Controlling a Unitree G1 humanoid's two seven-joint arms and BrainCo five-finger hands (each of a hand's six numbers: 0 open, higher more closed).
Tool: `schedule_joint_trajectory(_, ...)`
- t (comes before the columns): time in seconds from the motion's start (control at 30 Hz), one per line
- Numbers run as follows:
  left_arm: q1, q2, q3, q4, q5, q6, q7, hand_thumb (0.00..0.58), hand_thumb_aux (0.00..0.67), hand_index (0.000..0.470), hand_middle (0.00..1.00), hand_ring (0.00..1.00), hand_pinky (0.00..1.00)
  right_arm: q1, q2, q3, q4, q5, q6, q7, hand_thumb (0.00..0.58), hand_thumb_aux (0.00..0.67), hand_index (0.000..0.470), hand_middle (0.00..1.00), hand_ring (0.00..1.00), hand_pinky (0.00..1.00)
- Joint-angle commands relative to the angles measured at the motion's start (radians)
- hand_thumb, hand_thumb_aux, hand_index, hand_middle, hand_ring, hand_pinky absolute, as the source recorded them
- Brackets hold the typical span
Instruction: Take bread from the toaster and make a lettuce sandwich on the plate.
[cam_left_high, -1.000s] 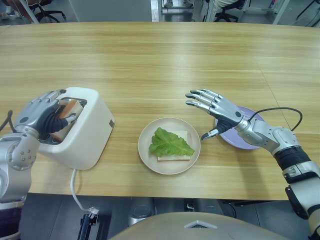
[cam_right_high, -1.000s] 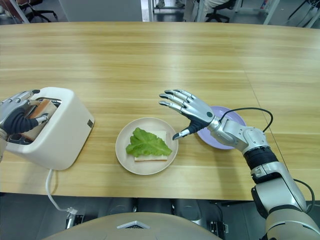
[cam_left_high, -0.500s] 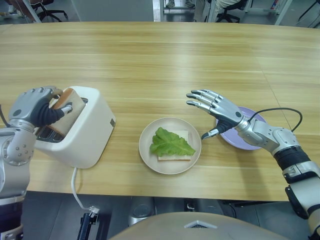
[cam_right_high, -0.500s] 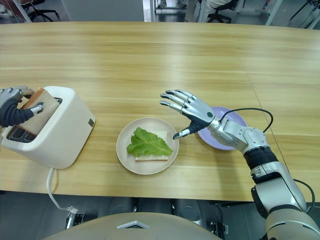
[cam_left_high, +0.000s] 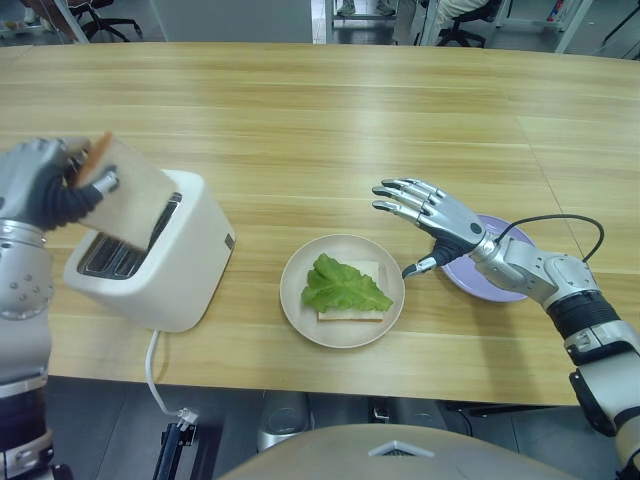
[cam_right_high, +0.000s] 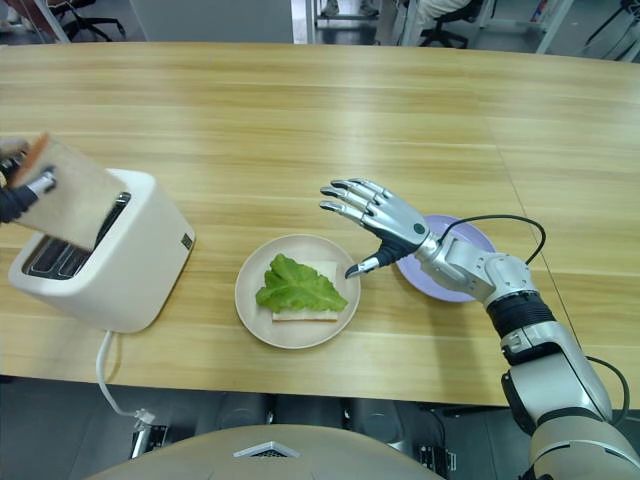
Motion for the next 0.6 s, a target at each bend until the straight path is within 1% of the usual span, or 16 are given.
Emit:
schedule_joint_trajectory(0.03, -0.026, -0.023, 0.055, -0.022, -0.045, -0.004, 0.038, 0.58, 0.67, 0.46, 0.67, 0.67, 0.67, -0.013, 0.0, 0.012, 0.012, -0.011, 0.003, -0.006, 0.0, 0.0, 0.0, 0.0, 0.0, 0.0)
schedule_joint_trajectory(0.07, -0.032, -0.025, 0.066, -0.025, -0.049, -0.006, 0.047, 0.58, 0.67, 0.46, 0.67, 0.67, 0.67, -0.013, 0.001, 0.013, 0.012, -0.012, 0.004, -0.008, 0.0, 0.0, 0.0, 0.0, 0.0, 0.0)
schedule_joint_trajectory(0.1, -0.037, -0.026, 0.076, -0.027, -0.054, -0.008, 0.054, 0.58, 0.67, 0.46, 0.59, 0.59, 0.59, -0.014, 0.001, 0.014, 0.013, -0.013, 0.004, -0.009, 0.0, 0.0, 0.0, 0.0, 0.0, 0.0)
schedule_joint_trajectory(0.13, -0.04, -0.027, 0.084, -0.03, -0.057, -0.01, 0.061, 0.58, 0.67, 0.46, 0.59, 0.59, 0.59, -0.014, 0.001, 0.015, 0.013, -0.013, 0.005, -0.01, 0.0, 0.0, 0.0, 0.0, 0.0, 0.0)
schedule_joint_trajectory(0.17, -0.046, -0.03, 0.094, -0.033, -0.065, -0.014, 0.068, 0.58, 0.67, 0.46, 0.54, 0.54, 0.54, -0.014, 0.0, 0.015, 0.012, -0.014, 0.006, -0.011, 0.0, 0.0, 0.0, 0.0, 0.0, 0.0)
schedule_joint_trajectory(0.2, -0.051, -0.032, 0.1, -0.036, -0.073, -0.019, 0.073, 0.58, 0.67, 0.46, 0.45, 0.45, 0.45, -0.013, 0.0, 0.016, 0.012, -0.014, 0.007, -0.012, 0.0, 0.0, 0.0, 0.0, 0.0, 0.0)
schedule_joint_trajectory(0.27, -0.066, -0.035, 0.106, -0.038, -0.088, -0.034, 0.085, 0.58, 0.67, 0.46, 0.45, 0.45, 0.45, -0.014, 0.001, 0.017, 0.013, -0.012, 0.008, -0.013, 0.0, 0.0, 0.0, 0.0, 0.0, 0.0)
schedule_joint_trajectory(0.3, -0.078, -0.038, 0.1, -0.034, -0.1, -0.043, 0.089, 0.58, 0.67, 0.46, 0.42, 0.42, 0.42, -0.014, 0.002, 0.017, 0.015, -0.01, 0.007, -0.013, 0.0, 0.0, 0.0, 0.0, 0.0, 0.0)
schedule_joint_trajectory(0.4, -0.123, -0.053, 0.078, -0.019, -0.16, -0.059, 0.082, 0.58, 0.67, 0.46, 0.43, 0.43, 0.43, -0.014, 0.003, 0.017, 0.018, -0.006, 0.006, -0.013, 0.0, 0.0, 0.0, 0.0, 0.0, 0.0)
schedule_joint_trajectory(0.43, -0.137, -0.06, 0.072, -0.015, -0.182, -0.064, 0.076, 0.58, 0.67, 0.46, 0.45, 0.45, 0.45, -0.014, 0.003, 0.017, 0.018, -0.006, 0.007, -0.014, 0.0, 0.0, 0.0, 0.0, 0.0, 0.0)
schedule_joint_trajectory(0.47, -0.167, -0.077, 0.057, -0.013, -0.234, -0.065, 0.06, 0.58, 0.67, 0.46, 0.61, 0.61, 0.61, -0.014, 0.004, 0.016, 0.019, -0.005, 0.007, -0.015, 0.0, 0.0, 0.0, 0.0, 0.0, 0.0)
schedule_joint_trajectory(0.5, -0.185, -0.088, 0.048, -0.012, -0.268, -0.066, 0.049, 0.58, 0.67, 0.46, 0.61, 0.61, 0.61, -0.015, 0.005, 0.016, 0.019, -0.004, 0.007, -0.015, 0.0, 0.0, 0.0, 0.0, 0.0, 0.0)
schedule_joint_trajectory(0.53, -0.211, -0.104, 0.033, -0.011, -0.309, -0.063, 0.034, 0.58, 0.67, 0.46, 0.8, 0.8, 0.8, -0.015, 0.006, 0.015, 0.019, -0.003, 0.007, -0.015, 0.0, 0.0, 0.0, 0.0, 0.0, 0.0)
schedule_joint_trajectory(0.57, -0.237, -0.118, 0.009, -0.008, -0.345, -0.055, 0.012, 0.58, 0.67, 0.46, 0.8, 0.8, 0.8, -0.015, 0.007, 0.014, 0.019, 0.0, 0.007, -0.016, 0.0, 0.0, 0.0, 0.0, 0.0, 0.0)
schedule_joint_trajectory(0.6, -0.253, -0.125, -0.006, -0.006, -0.365, -0.049, -0.002, 0.58, 0.67, 0.46, 1.0, 1.0, 1.0, -0.014, 0.008, 0.014, 0.018, 0.002, 0.007, -0.015, 0.0, 0.0, 0.0, 0.0, 0.0, 0.0)
